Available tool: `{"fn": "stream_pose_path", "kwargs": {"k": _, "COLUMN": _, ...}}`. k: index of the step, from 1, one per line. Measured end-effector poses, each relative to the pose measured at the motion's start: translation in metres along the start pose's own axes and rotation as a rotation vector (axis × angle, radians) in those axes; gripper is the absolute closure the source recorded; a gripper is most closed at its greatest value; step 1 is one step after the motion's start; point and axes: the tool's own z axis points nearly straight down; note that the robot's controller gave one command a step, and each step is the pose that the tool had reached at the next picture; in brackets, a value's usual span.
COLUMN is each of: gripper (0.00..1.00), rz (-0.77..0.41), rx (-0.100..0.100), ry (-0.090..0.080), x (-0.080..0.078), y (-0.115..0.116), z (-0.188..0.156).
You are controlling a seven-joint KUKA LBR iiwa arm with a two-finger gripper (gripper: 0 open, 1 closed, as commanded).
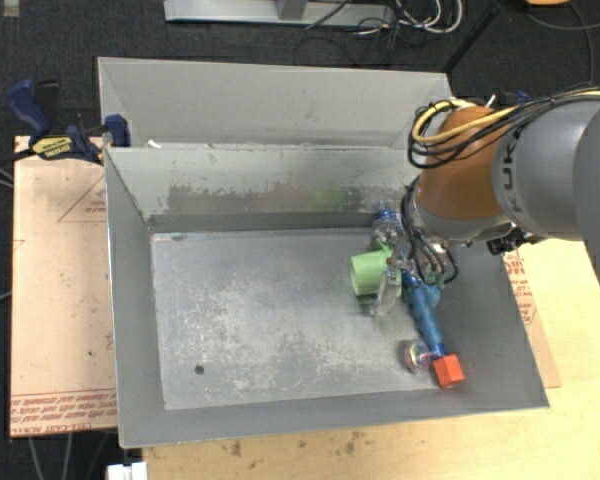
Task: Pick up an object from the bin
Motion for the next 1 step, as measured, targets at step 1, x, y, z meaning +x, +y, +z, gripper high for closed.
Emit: {"fn": "stream_pose_path", "kwargs": {"k": 1, "gripper": 1.00, "rz": 0.000, "rx": -0.002, "ry": -0.008, "x": -0.0026, "y": 0.0009, "z": -0.0035}}
